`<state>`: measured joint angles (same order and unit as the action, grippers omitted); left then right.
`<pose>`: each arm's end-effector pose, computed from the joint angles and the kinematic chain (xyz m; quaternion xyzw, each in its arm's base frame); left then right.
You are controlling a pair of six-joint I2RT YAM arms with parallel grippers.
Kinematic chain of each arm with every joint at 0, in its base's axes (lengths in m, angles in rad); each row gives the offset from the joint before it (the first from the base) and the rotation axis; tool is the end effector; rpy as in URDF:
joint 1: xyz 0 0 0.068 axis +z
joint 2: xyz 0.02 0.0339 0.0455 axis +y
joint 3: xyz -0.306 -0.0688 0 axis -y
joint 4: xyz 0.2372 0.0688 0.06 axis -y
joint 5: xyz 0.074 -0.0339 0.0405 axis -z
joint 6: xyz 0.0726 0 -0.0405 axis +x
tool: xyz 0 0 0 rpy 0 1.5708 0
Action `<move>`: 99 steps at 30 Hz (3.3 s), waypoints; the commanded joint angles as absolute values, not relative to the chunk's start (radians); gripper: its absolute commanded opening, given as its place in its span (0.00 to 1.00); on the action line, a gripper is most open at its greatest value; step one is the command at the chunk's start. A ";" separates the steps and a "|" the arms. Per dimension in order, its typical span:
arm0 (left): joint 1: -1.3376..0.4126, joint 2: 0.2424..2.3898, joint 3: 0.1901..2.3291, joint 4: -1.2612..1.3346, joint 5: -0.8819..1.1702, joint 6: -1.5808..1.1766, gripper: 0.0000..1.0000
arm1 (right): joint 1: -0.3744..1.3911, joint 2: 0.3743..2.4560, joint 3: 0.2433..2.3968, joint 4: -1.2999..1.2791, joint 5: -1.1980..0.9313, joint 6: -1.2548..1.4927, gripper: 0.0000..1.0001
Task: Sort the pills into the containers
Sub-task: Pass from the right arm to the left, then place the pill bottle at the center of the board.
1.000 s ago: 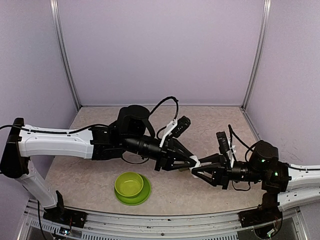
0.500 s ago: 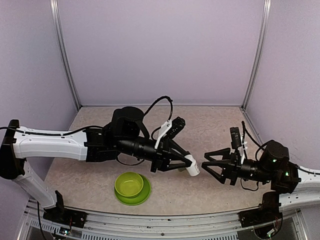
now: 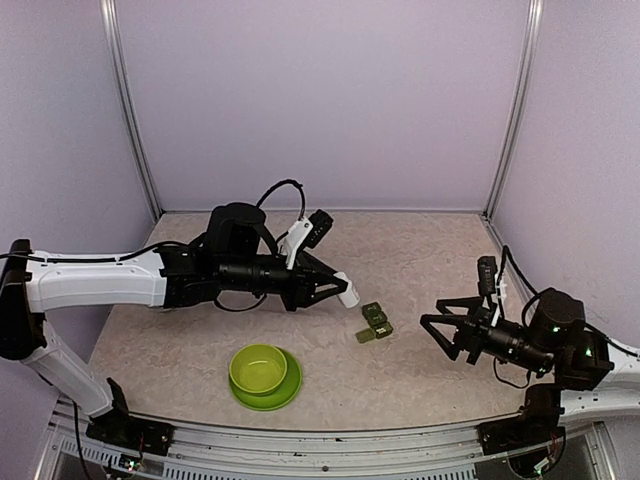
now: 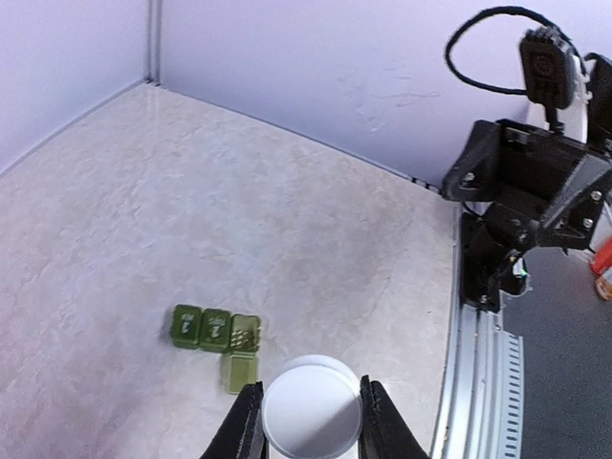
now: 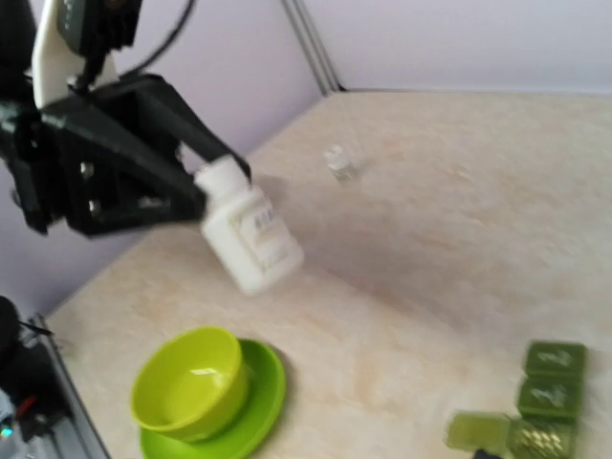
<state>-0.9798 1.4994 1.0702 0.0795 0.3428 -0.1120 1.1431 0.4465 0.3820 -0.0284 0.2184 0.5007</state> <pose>0.1873 -0.3230 0.3258 0.4281 0.6914 -0.4127 0.4103 0.0677 0.1107 0.2768 -0.1623 0.7204 0.4355 0.5148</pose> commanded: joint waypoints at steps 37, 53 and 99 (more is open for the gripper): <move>-0.554 1.518 0.797 0.040 -0.252 -0.289 0.12 | 1.140 0.615 0.338 -0.047 0.360 0.589 1.00; -0.433 1.635 0.802 0.110 -0.292 -0.273 0.12 | 1.140 0.653 0.324 -0.013 0.350 0.590 1.00; -0.701 1.451 0.863 0.022 -0.142 -0.392 0.99 | 1.075 0.697 0.360 -0.056 0.374 0.630 1.00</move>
<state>-0.6422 1.4620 0.8394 0.0189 -0.2493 -0.3309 1.1198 0.6785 0.3294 -0.0338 0.3611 0.6014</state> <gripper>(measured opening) 0.987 0.999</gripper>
